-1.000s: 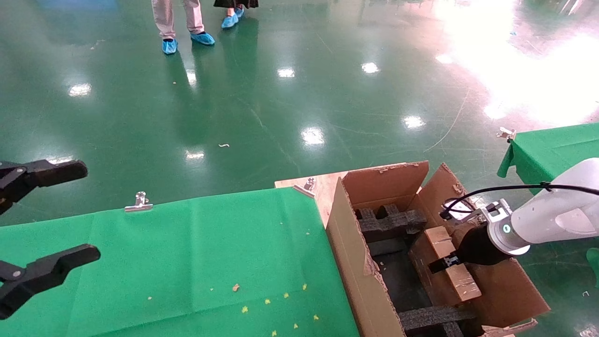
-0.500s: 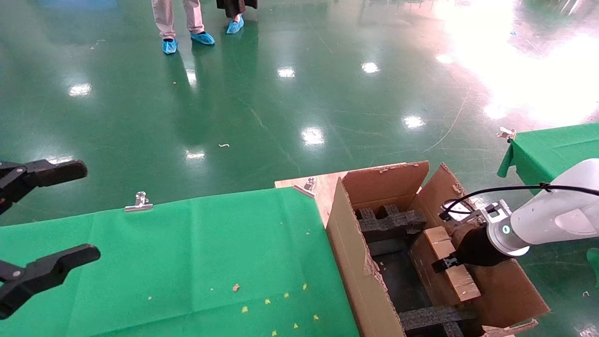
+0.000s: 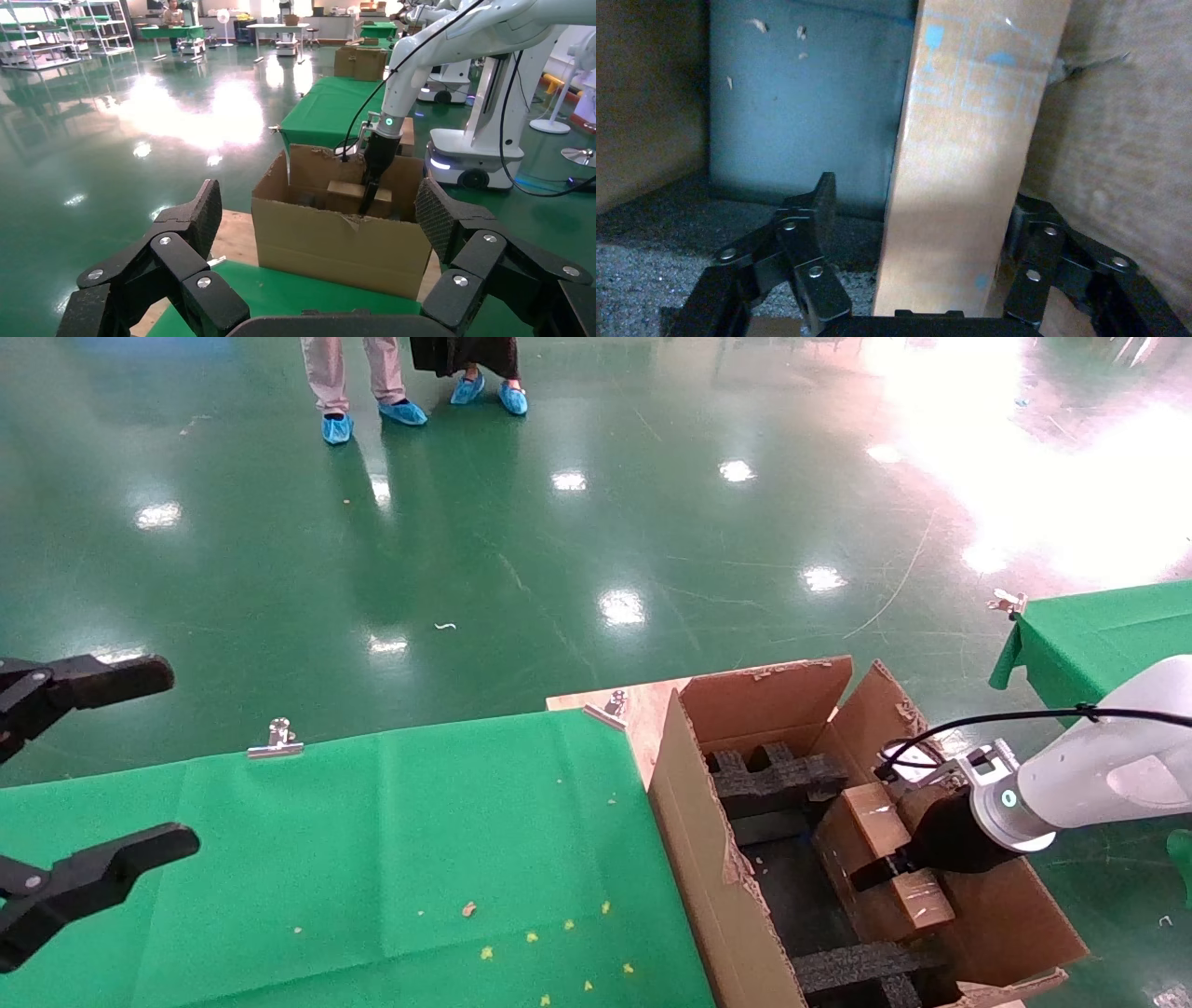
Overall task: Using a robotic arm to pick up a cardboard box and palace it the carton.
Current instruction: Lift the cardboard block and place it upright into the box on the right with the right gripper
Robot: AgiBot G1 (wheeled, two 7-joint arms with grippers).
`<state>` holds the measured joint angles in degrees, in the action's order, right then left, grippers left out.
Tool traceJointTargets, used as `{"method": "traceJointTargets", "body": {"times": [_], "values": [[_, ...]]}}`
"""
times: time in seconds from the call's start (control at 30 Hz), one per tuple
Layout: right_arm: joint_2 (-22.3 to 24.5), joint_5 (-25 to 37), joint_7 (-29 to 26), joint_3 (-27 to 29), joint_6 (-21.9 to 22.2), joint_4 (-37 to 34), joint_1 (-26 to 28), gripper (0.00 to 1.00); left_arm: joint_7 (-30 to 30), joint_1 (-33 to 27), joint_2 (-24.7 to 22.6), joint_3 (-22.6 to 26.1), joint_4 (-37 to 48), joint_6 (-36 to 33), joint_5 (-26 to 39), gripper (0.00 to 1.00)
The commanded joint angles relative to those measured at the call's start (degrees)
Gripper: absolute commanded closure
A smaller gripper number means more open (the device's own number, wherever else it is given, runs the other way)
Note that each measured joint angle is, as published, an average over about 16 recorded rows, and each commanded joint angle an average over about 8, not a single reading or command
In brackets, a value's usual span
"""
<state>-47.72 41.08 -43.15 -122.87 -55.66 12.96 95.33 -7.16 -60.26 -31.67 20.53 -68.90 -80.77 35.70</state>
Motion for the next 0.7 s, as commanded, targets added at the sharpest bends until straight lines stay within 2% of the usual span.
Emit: {"method": "traceJointTargets", "body": {"times": [0.03,0.5,0.7], "values": [[0.1,0.0,0.0,0.0,0.0,0.0,0.1,0.00,0.0,0.0,0.0,0.0,0.0,0.0,0.0,0.00],[0.7,0.4,0.8,0.0,0.9,0.6,2.4,0.00,0.0,0.0,0.0,0.0,0.0,0.0,0.0,0.00],[1.7,0.0,3.0,1.0,2.2,2.4,6.4,0.00,0.0,0.0,0.0,0.0,0.0,0.0,0.0,0.00]]}}
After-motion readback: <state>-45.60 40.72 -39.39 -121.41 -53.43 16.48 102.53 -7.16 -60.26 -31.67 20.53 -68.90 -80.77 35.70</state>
